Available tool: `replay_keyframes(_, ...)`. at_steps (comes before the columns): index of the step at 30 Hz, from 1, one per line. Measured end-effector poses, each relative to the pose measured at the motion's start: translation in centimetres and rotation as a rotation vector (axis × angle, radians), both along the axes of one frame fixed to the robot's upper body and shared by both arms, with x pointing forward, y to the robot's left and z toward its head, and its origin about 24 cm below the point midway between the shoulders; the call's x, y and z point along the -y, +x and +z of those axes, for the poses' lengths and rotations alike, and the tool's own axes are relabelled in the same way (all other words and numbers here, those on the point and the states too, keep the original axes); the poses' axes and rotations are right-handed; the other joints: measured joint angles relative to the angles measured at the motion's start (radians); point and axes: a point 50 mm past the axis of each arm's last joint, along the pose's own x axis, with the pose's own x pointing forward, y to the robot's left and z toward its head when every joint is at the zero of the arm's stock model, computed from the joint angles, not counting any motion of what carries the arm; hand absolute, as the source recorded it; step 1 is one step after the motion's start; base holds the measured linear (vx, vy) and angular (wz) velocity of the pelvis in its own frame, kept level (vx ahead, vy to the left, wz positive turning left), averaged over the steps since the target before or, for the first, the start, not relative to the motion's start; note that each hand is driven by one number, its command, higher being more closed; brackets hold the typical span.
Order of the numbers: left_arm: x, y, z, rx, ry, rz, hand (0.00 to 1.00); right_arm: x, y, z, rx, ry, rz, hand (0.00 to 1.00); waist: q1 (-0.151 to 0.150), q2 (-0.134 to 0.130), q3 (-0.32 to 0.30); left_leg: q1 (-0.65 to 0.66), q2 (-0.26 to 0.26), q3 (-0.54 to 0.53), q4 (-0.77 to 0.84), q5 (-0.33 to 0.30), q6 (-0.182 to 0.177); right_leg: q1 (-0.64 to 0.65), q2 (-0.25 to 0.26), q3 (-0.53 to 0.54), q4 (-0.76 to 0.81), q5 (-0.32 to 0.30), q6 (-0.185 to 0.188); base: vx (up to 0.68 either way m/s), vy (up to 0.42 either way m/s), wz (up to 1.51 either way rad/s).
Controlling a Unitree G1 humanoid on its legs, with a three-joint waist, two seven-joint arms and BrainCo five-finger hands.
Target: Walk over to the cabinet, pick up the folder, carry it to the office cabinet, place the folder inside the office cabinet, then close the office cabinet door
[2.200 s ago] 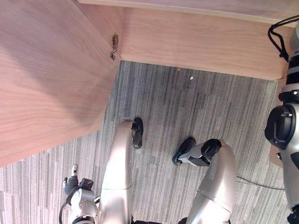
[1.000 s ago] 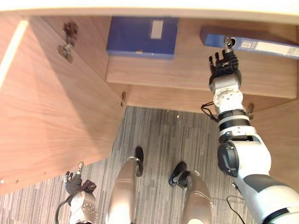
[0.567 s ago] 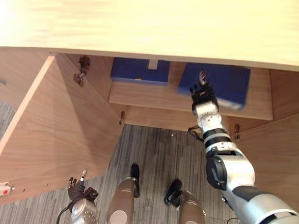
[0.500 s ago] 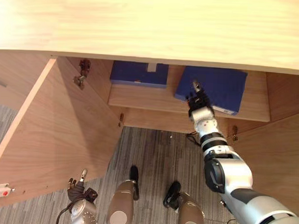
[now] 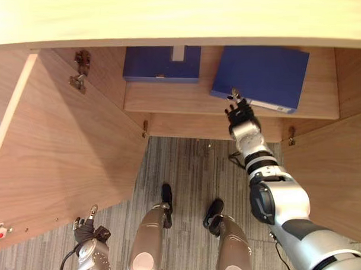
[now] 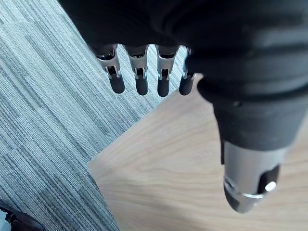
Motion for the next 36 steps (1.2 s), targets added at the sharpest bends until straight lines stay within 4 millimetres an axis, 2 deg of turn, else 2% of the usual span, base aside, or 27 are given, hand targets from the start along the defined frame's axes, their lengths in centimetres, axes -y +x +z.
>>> replay_keyframes(3, 0.7, 0.0, -0.3, 0.001, -0.025, 0.01, 0.0, -0.1, -0.1, -0.3, -0.003, -0.017, -0.003, 0.0, -0.015, 0.002, 0.002, 0.014, 0.01, 0.011, -0.017, 0.006, -0.004, 0.007, 0.018, 0.007, -0.026, 0.009, -0.003, 0.08, -0.017, -0.14)
replay_keyframes(4, 1.3, 0.3, -0.4, 0.006, -0.044, 0.007, 0.0, -0.1, -0.3, -1.1, -0.022, -0.085, 0.001, 0.0, -0.017, 0.004, 0.013, 0.036, 0.014, 0.015, -0.03, 0.008, -0.007, 0.027, 0.027, 0.009, -0.037, 0.014, -0.002, 0.11, -0.028, -0.18)
replay_keyframes(7, 2.7, 0.5, -0.8, 0.006, -0.083, 0.001, 0.0, -0.9, -1.7, -5.7, -0.138, -0.3, 0.06, 0.0, -0.023, 0.002, 0.015, 0.094, 0.028, 0.036, -0.06, 0.009, -0.012, 0.083, 0.053, 0.017, -0.085, 0.024, -0.001, 0.12, -0.031, -0.19)
replay_keyframes(8, 3.3, 0.6, -0.9, 0.003, -0.1, -0.002, 0.0, -1.7, -3.3, -9.3, -0.229, -0.364, 0.104, 0.0, -0.026, 0.002, 0.015, 0.13, 0.036, 0.047, -0.069, 0.007, -0.017, 0.121, 0.064, 0.019, -0.108, 0.026, -0.001, 0.12, -0.038, -0.21)
replay_keyframes(9, 3.5, 0.6, -1.0, -0.004, -0.101, -0.009, 0.0, -2.0, -4.1, -11.0, -0.273, -0.386, 0.121, 0.0, -0.026, 0.001, 0.014, 0.142, 0.043, 0.051, -0.066, 0.003, -0.022, 0.137, 0.072, 0.02, -0.119, 0.026, -0.001, 0.11, -0.058, -0.18)
replay_keyframes(10, 3.6, 0.4, -1.1, -0.016, -0.098, -0.016, 0.0, -2.6, -6.3, -14.6, -0.368, -0.399, 0.157, 0.0, -0.025, 0.001, 0.014, 0.169, 0.061, 0.053, -0.052, -0.014, -0.033, 0.179, 0.092, 0.019, -0.141, 0.026, -0.001, 0.09, -0.062, -0.13)
replay_keyframes(11, 3.6, 0.4, -1.2, -0.022, -0.093, -0.022, 0.0, -3.0, -7.6, -16.4, -0.421, -0.406, 0.175, 0.0, -0.024, 0.0, 0.014, 0.177, 0.073, 0.054, -0.032, -0.024, -0.036, 0.2, 0.103, 0.019, -0.151, 0.025, -0.001, 0.12, -0.121, -0.22)
replay_keyframes(12, 3.7, 0.2, -1.4, -0.044, -0.084, -0.04, 0.0, -3.4, -11.0, -20.5, -0.556, -0.394, 0.212, 0.0, -0.018, 0.0, 0.014, 0.178, 0.111, 0.058, 0.069, -0.056, -0.028, 0.251, 0.128, 0.022, -0.169, 0.016, -0.008, 0.08, -0.107, -0.19)
replay_keyframes(13, 3.9, 0.1, -1.6, -0.056, -0.084, -0.05, 0.0, -3.6, -12.5, -21.9, -0.608, -0.38, 0.222, 0.0, -0.015, -0.001, 0.015, 0.173, 0.126, 0.056, 0.124, -0.066, -0.015, 0.272, 0.135, 0.025, -0.169, 0.008, -0.011, 0.06, -0.133, -0.19)
replay_keyframes(15, 4.3, -1.0, -2.4, -0.124, -0.078, -0.089, 0.0, -3.6, -17.7, -26.2, -0.783, -0.366, 0.257, 0.0, -0.012, -0.008, 0.004, 0.161, 0.165, 0.022, 0.315, -0.071, 0.001, 0.345, 0.143, 0.036, -0.143, -0.031, -0.012, 0.03, -0.102, -0.16)
replay_keyframes(16, 4.4, -1.5, -2.7, -0.153, -0.077, -0.101, 0.0, -3.4, -19.4, -27.3, -0.827, -0.392, 0.273, 0.0, -0.014, -0.013, -0.017, 0.16, 0.165, 0.007, 0.337, -0.071, 0.003, 0.353, 0.143, 0.042, -0.136, -0.039, -0.012, 0.03, -0.063, -0.18)
replay_keyframes(17, 4.5, -1.8, -2.9, -0.172, -0.075, -0.111, 0.0, -3.2, -20.3, -27.8, -0.852, -0.418, 0.282, 0.0, -0.015, -0.017, -0.034, 0.164, 0.163, 0.003, 0.335, -0.073, 0.005, 0.355, 0.143, 0.046, -0.135, -0.042, -0.012, 0.05, -0.024, -0.12)
replay_keyframes(19, 5.0, -2.6, -3.5, -0.221, -0.076, -0.145, 0.0, -1.7, -23.3, -29.4, -0.934, -0.485, 0.287, 0.0, -0.024, -0.034, -0.09, 0.219, 0.144, 0.004, 0.234, -0.112, -0.018, 0.356, 0.143, 0.046, -0.139, -0.041, -0.009, 0.08, 0.03, -0.01)
replay_keyframes(23, 5.1, -3.5, -4.0, -0.258, -0.072, -0.188, 0.0, -0.3, -25.9, -30.4, -0.989, -0.54, 0.29, 0.0, -0.03, -0.077, -0.158, 0.343, 0.089, 0.004, 0.035, -0.115, -0.041, 0.409, 0.125, 0.025, -0.19, -0.027, 0.013, 0.05, 0.077, 0.18)
replay_keyframes(28, 5.4, -5.4, -4.7, -0.32, -0.076, -0.229, 0.0, -0.2, -27.7, -31.1, -1.018, -0.534, 0.321, 0.0, -0.029, -0.074, -0.251, 0.392, 0.051, 0.006, -0.019, -0.112, -0.045, 0.454, 0.107, 0.034, -0.256, 0.005, 0.041, -0.01, 0.127, 0.04)
replay_keyframes(31, 5.4, -6.2, -5.0, -0.337, -0.084, -0.232, 0.0, -0.1, -28.1, -31.2, -1.028, -0.527, 0.32, 0.0, -0.026, -0.072, -0.271, 0.403, 0.039, 0.012, -0.049, -0.111, -0.041, 0.456, 0.108, 0.057, -0.297, 0.032, 0.051, -0.04, 0.115, -0.19)
replay_keyframes(36, 5.6, -8.0, -5.4, -0.38, -0.099, -0.24, 0.0, 0.4, -29.1, -31.5, -1.054, -0.461, 0.266, 0.0, -0.014, -0.073, -0.31, 0.456, 0.006, 0.101, -0.111, -0.125, -0.019, 0.434, 0.086, 0.148, -0.317, 0.063, 0.071, 0.0, 0.109, -0.45)
